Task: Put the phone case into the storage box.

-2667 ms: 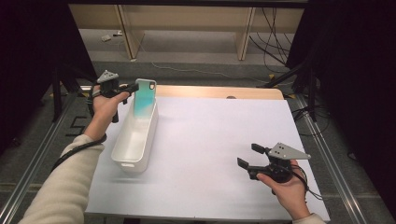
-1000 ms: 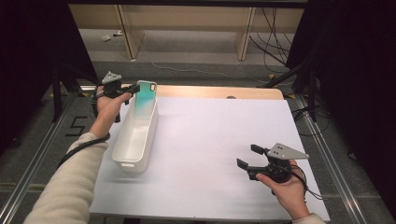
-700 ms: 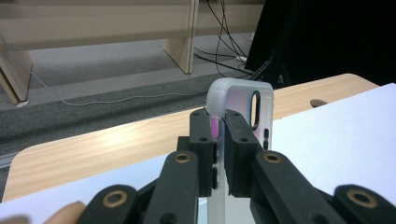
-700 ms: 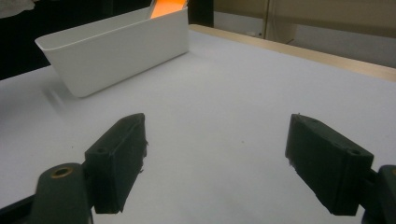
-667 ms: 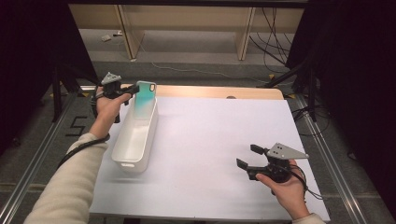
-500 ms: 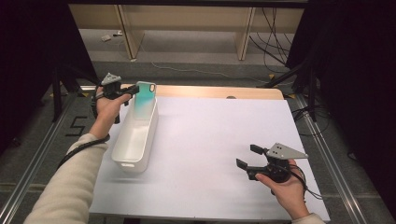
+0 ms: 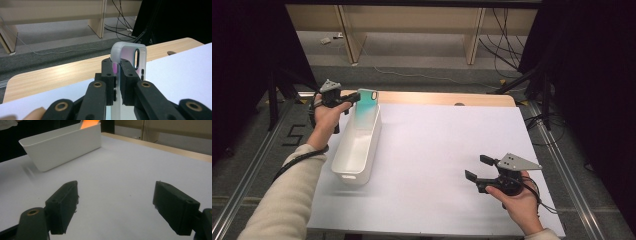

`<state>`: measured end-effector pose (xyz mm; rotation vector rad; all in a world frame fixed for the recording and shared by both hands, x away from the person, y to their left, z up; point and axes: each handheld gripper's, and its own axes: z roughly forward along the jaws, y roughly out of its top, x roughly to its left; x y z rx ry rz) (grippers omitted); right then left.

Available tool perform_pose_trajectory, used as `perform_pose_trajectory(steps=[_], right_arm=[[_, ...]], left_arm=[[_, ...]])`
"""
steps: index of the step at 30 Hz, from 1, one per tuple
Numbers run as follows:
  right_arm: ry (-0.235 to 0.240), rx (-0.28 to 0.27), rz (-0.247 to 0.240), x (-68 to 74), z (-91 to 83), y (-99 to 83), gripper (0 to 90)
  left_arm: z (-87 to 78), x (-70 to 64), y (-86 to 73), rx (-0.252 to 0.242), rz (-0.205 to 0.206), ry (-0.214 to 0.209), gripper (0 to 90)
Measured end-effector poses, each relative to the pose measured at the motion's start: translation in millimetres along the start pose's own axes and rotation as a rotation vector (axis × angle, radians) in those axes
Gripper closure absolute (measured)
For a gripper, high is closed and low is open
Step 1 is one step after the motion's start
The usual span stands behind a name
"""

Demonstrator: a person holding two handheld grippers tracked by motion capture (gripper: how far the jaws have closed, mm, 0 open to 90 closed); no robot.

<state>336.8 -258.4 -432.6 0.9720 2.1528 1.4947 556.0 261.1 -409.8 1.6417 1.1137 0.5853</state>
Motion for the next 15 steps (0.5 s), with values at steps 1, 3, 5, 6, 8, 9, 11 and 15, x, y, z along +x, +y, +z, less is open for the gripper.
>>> perform_pose_trajectory(steps=[1, 3, 5, 6, 8, 9, 11, 15], right_arm=[[0.000, 0.001, -0.002, 0.0, 0.0, -0.1, 21.6], [0.000, 0.001, -0.002, 0.0, 0.0, 0.0, 21.6], [0.000, 0.000, -0.002, 0.1, -0.1, 0.2, 21.6], [0.000, 0.002, -0.002, 0.2, -0.2, 0.2, 21.6], [0.001, 0.002, -0.002, 0.2, -0.1, 0.0, 21.6], [0.001, 0.001, -0.002, 0.2, -0.1, 0.0, 21.6], [0.000, 0.000, -0.002, 0.2, -0.2, 0.1, 21.6], [0.002, 0.000, -0.001, 0.1, -0.2, 0.0, 21.6]], left_arm=[[0.0, -0.1, -0.3, 0.000, -0.002, 0.001, 82.5], [0.1, -0.2, -0.7, 0.001, -0.004, 0.001, 82.5], [0.0, -0.4, -0.8, 0.002, -0.004, 0.001, 82.5], [0.0, -0.6, -0.9, 0.002, -0.005, 0.002, 82.5], [0.0, -0.7, -1.2, 0.005, -0.004, 0.001, 82.5], [0.2, -0.9, -1.4, 0.007, -0.003, 0.001, 82.5], [0.3, -0.6, -1.7, 0.008, -0.005, -0.001, 82.5], [0.0, 0.0, -1.9, 0.013, -0.004, -0.001, 82.4]])
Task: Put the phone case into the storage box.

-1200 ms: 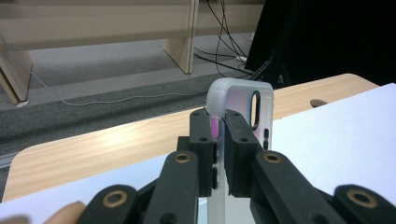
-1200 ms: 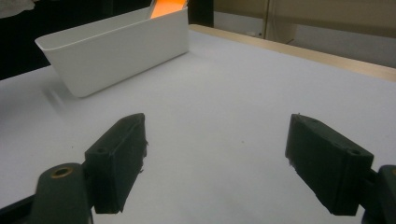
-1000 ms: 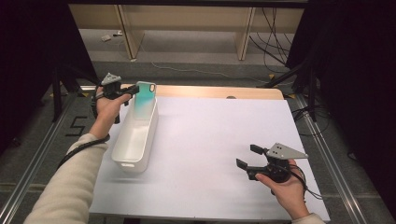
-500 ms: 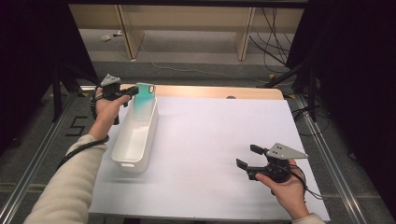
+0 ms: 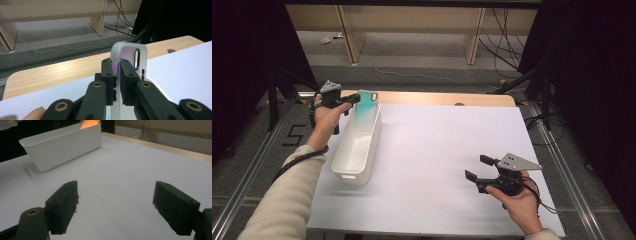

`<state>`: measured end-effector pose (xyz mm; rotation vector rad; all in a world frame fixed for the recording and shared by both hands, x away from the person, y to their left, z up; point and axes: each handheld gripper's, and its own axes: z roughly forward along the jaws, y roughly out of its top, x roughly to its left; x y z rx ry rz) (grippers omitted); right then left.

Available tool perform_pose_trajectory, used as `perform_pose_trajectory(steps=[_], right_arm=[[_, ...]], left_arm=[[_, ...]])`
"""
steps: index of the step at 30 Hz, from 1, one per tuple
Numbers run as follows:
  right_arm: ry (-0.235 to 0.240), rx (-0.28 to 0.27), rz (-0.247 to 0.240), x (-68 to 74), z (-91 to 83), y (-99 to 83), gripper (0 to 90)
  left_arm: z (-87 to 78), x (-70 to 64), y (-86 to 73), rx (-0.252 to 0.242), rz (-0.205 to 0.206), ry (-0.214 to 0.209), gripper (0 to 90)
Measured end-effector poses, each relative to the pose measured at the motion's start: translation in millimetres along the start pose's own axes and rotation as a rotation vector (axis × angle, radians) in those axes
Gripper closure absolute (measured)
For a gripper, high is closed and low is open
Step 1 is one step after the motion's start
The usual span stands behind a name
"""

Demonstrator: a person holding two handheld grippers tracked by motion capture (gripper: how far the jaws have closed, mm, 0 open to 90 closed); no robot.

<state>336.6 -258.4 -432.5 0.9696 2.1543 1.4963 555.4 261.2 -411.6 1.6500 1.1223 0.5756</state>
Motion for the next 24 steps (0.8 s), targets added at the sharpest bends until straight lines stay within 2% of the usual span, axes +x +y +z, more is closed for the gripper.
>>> perform_pose_trajectory(steps=[24], right_arm=[[0.001, 0.003, -0.004, 0.1, 0.0, 0.1, 21.6]], left_arm=[[0.5, -2.4, 0.7, 0.025, 0.026, 0.010, 81.9]])
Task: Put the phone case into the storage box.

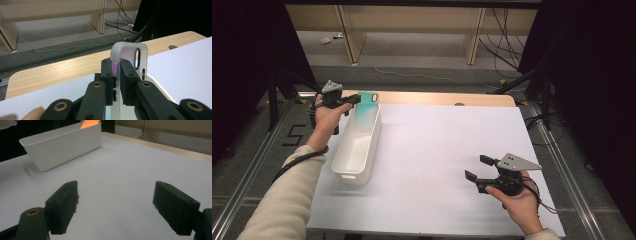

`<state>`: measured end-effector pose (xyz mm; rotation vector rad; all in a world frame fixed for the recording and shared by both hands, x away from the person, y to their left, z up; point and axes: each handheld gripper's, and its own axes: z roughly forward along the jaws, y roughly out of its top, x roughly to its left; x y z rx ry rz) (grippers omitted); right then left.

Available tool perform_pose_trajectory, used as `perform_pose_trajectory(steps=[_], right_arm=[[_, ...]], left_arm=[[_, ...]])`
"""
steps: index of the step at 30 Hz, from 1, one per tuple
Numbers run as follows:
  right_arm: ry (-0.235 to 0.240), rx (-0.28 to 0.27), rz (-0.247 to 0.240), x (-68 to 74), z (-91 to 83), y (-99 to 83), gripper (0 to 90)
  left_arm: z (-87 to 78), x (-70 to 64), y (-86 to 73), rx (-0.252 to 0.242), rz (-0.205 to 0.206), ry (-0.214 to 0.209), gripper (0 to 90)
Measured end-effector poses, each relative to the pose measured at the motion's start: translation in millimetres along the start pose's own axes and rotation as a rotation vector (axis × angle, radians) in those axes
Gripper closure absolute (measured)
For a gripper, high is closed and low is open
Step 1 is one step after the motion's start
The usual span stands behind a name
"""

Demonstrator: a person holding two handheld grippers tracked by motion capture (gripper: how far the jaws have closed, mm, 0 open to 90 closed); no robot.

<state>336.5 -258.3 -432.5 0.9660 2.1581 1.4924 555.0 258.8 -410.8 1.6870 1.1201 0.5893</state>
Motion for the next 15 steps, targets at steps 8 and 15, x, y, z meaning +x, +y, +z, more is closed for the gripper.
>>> perform_pose_trajectory(steps=[8, 15], right_arm=[[0.004, 0.004, 0.010, 0.4, -0.2, 0.3, 21.6], [-0.001, 0.003, -0.006, -1.2, 0.6, -0.1, 21.6]], left_arm=[[2.0, -0.5, -0.5, 0.028, 0.021, 0.013, 81.2], [5.0, 0.4, -0.7, 0.057, 0.033, 0.025, 80.8]])
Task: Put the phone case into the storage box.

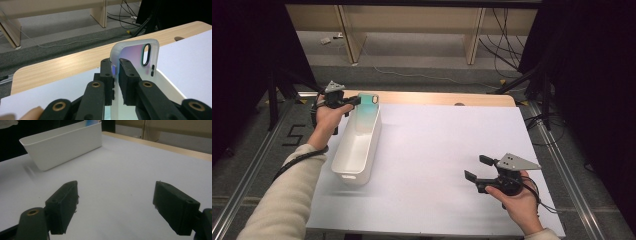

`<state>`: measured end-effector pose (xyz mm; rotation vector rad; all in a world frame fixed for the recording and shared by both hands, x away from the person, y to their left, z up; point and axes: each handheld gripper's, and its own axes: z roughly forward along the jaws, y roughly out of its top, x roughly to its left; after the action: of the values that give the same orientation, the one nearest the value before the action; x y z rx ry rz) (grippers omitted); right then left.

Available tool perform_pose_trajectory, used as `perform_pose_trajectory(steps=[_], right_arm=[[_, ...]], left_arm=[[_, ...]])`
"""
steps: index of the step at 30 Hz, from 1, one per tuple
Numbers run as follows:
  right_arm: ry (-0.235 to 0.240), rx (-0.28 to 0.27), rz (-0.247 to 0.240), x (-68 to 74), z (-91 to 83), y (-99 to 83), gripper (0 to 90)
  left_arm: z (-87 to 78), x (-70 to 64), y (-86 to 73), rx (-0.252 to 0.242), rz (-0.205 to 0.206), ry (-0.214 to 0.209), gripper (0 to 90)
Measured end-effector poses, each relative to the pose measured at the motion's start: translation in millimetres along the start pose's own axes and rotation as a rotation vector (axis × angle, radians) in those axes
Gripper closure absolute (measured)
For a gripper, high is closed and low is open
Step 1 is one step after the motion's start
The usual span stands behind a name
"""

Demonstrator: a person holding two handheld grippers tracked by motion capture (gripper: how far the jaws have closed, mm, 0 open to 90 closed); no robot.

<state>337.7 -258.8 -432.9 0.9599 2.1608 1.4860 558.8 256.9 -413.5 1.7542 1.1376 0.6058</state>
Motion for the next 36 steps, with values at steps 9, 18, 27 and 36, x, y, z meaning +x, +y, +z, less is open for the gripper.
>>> perform_pose_trajectory(steps=[9, 18, 27, 36], right_arm=[[0.011, -0.014, 0.018, 0.9, 0.7, -0.5, 21.6], [0.012, -0.014, 0.018, 0.6, 0.8, -0.4, 21.6], [0.015, -0.003, 0.010, 1.0, 0.4, -0.1, 21.6], [0.016, 0.001, 0.008, 1.1, 0.5, -0.1, 21.6]], left_arm=[[0.7, -2.8, 5.0, 0.014, 0.022, 0.021, 80.4], [-2.8, -3.2, 8.0, 0.011, 0.019, 0.034, 76.5], [-10.2, -5.1, 10.1, 0.002, 0.036, 0.052, 71.4], [-11.9, -10.1, 11.2, 0.028, 0.008, 0.046, 89.6]])
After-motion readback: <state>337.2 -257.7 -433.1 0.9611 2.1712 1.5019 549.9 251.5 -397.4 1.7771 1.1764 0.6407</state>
